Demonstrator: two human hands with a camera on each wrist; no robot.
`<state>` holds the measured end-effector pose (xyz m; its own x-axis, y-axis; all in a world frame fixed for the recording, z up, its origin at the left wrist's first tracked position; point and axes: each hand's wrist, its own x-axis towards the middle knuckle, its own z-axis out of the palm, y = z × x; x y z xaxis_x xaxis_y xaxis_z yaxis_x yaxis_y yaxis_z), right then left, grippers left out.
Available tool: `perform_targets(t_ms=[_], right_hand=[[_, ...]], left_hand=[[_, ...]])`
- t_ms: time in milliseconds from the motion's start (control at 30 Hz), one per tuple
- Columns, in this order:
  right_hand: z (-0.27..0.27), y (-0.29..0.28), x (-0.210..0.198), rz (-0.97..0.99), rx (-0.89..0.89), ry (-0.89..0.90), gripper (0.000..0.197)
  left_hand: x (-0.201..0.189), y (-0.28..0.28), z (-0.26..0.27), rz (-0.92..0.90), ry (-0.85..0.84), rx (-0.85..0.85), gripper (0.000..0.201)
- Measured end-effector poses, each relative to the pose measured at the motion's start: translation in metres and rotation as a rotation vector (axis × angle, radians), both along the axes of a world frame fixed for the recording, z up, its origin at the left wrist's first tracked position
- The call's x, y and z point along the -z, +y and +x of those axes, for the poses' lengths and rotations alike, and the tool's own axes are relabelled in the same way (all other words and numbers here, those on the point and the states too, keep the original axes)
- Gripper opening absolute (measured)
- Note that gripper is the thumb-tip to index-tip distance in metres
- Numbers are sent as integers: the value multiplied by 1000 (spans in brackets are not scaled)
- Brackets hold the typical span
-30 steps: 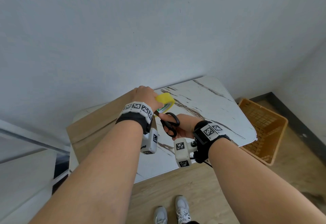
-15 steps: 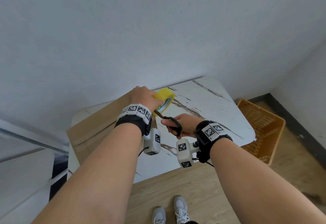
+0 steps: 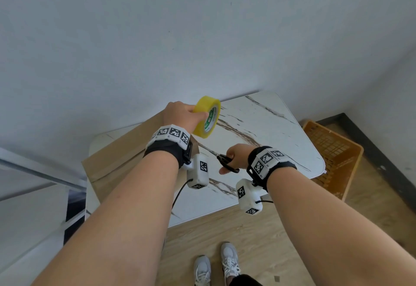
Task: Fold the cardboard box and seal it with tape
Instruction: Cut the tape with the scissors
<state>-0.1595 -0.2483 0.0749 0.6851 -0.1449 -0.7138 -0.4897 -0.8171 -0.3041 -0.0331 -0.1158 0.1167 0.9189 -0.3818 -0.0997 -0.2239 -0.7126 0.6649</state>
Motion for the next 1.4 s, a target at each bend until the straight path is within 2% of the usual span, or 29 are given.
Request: perform_targets(t_ms=[200, 333, 500, 700, 767, 867, 933, 1000, 1033, 1100, 1200, 1300, 1400], right_hand=[[-11, -13, 38, -183, 242, 33, 54], [-13, -14, 47, -284, 264, 39, 49], [-11, -12, 56, -221, 323, 34, 42], [-7, -7, 54, -210, 280, 72, 30], [-2, -12, 45, -124, 358, -51, 21], [11, -18, 23, 5, 570, -430, 57], [21, -19, 5, 68, 553, -606, 77], [27, -17, -10, 121, 441, -661, 85], [28, -15, -18, 125, 380, -657, 81], [29, -11, -29, 86, 295, -634, 59], [23, -5, -29, 44, 311, -596, 35], [16, -3, -18, 29, 353, -566, 34], [8, -4, -8, -2, 397, -528, 38]], left_hand=[[5, -1, 0, 56, -32, 46, 30], [6, 0, 1, 86, -33, 69, 31], [7, 1, 0, 105, -55, 97, 31], [5, 1, 0, 153, -68, 130, 30], [3, -1, -2, 212, -92, 155, 32], [1, -2, -3, 284, -163, 182, 42], [-2, -1, -2, 322, -194, 222, 32], [-5, -1, -3, 375, -210, 297, 29], [-6, -2, -4, 410, -227, 339, 29], [-9, -2, -8, 481, -270, 393, 28], [-11, -1, -14, 505, -270, 413, 31], [-12, 7, -19, 377, -224, 326, 55], [-13, 23, -20, 330, -216, 127, 54]])
